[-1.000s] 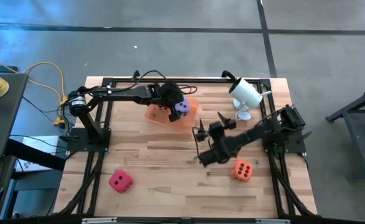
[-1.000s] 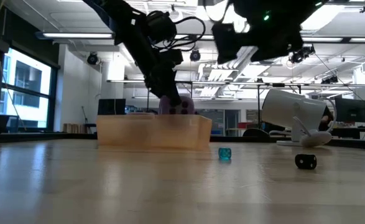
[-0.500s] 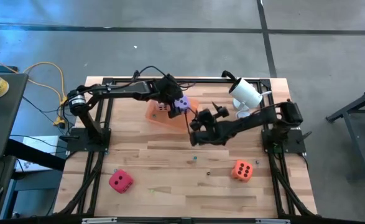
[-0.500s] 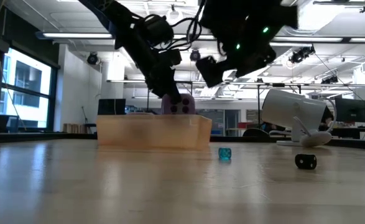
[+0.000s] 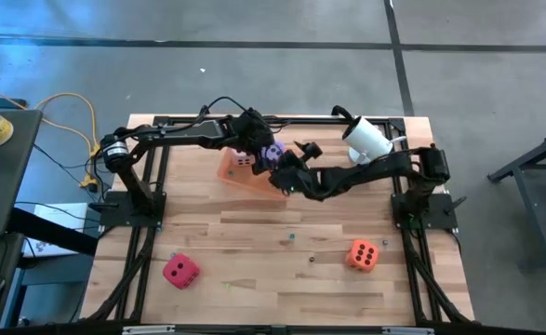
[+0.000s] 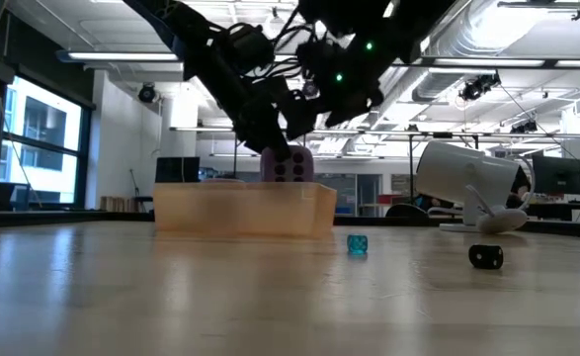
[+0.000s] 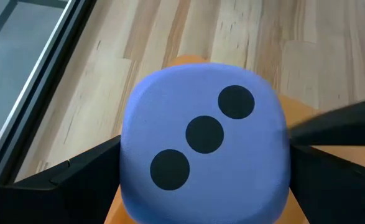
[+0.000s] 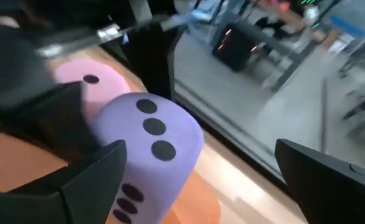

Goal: Pick & Place Dice
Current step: Put the large purple die into the orange bin, then put the small blue die into the orange bin

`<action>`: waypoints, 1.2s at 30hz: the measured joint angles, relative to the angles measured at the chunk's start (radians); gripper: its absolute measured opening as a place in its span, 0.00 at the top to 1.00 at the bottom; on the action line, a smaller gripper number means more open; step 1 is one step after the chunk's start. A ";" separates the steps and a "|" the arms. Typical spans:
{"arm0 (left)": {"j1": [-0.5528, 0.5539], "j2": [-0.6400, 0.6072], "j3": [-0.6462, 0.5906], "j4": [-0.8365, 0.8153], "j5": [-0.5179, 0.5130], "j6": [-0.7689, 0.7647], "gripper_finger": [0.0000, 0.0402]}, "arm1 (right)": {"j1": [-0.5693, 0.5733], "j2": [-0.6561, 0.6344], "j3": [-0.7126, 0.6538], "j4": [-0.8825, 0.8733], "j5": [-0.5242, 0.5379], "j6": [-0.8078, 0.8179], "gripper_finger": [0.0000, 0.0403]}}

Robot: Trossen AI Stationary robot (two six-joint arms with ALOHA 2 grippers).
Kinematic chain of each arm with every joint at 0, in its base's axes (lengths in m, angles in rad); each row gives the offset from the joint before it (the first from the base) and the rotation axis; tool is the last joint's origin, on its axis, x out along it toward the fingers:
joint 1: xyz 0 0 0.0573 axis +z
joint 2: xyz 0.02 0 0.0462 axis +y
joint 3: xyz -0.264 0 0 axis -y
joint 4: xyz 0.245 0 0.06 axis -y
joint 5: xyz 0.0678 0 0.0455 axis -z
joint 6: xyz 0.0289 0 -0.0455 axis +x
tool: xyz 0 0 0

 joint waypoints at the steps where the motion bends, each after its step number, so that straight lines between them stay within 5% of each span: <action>1: 0.000 0.000 0.000 0.000 0.000 0.000 0.02 | -0.019 0.000 0.000 -0.002 -0.034 0.004 0.01; 11: -0.006 0.000 0.000 0.007 0.002 0.000 0.02 | -0.127 0.000 -0.074 0.004 -0.255 0.102 0.01; 23: -0.006 -0.033 0.000 0.030 0.001 0.001 0.02 | -0.046 -0.053 -0.091 0.102 -0.079 -0.072 0.01; 31: -0.027 -0.188 0.000 -0.083 -0.001 0.015 0.02 | 0.135 -0.219 -0.090 -0.105 -0.016 -0.033 0.01; 36: -0.038 -0.286 -0.002 -0.286 -0.001 -0.066 0.02 | 0.289 -0.333 -0.121 -0.358 -0.110 0.026 0.01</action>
